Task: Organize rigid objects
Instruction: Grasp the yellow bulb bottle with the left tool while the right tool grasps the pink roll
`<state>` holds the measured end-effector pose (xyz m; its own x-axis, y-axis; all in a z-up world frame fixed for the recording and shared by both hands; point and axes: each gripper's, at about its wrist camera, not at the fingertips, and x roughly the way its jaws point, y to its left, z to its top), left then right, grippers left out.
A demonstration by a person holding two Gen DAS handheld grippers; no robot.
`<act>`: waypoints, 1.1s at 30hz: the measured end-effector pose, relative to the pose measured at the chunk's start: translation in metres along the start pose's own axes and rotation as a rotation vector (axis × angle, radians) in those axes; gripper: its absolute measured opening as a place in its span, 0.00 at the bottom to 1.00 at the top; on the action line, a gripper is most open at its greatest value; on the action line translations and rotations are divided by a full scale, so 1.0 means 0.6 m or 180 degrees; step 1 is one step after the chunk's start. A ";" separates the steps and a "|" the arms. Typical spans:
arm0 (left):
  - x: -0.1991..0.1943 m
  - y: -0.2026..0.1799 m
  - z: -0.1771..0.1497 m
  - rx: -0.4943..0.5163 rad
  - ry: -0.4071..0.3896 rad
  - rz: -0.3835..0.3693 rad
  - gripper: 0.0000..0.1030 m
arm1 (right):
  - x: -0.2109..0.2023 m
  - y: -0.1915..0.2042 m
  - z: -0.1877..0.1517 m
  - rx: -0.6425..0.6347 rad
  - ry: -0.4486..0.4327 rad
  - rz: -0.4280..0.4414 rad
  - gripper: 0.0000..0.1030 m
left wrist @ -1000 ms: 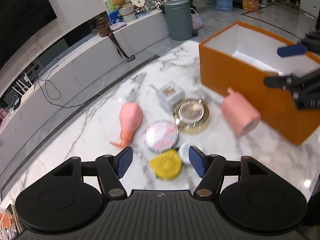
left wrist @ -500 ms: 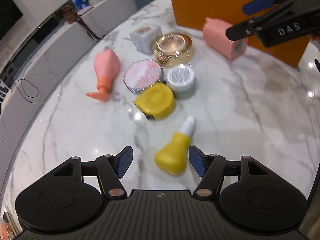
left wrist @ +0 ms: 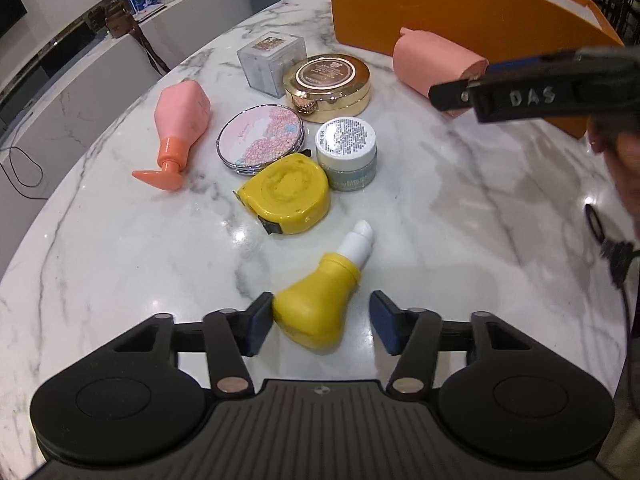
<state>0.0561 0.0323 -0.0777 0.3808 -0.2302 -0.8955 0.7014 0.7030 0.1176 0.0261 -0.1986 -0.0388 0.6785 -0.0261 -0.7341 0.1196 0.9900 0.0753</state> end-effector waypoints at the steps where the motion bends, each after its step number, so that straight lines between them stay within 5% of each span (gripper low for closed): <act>1: 0.000 0.001 0.001 -0.0024 0.0003 -0.0020 0.52 | 0.003 0.000 -0.002 0.0023 -0.0001 -0.0013 0.69; 7: -0.001 0.006 0.000 -0.0115 0.0014 -0.0094 0.42 | 0.030 -0.001 -0.001 0.0101 0.0018 -0.0089 0.69; 14: -0.003 0.008 -0.002 -0.0146 0.0030 -0.0101 0.42 | 0.054 -0.001 0.002 -0.0055 -0.0084 -0.0166 0.64; 22: 0.000 0.012 -0.001 -0.0181 0.0040 -0.0117 0.44 | 0.027 0.024 -0.010 -0.0396 -0.0003 0.0387 0.58; 28: -0.001 0.014 -0.002 -0.0193 0.0032 -0.0130 0.45 | 0.005 0.048 0.012 -0.1016 -0.0410 0.0123 0.61; 33: -0.001 0.016 -0.003 -0.0217 0.0018 -0.0136 0.45 | 0.040 0.042 0.036 -0.1212 -0.0370 -0.0039 0.61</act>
<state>0.0612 0.0404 -0.0767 0.3479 -0.2573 -0.9015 0.6742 0.7369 0.0498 0.0610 -0.1772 -0.0396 0.7588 -0.0323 -0.6505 -0.1343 0.9696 -0.2048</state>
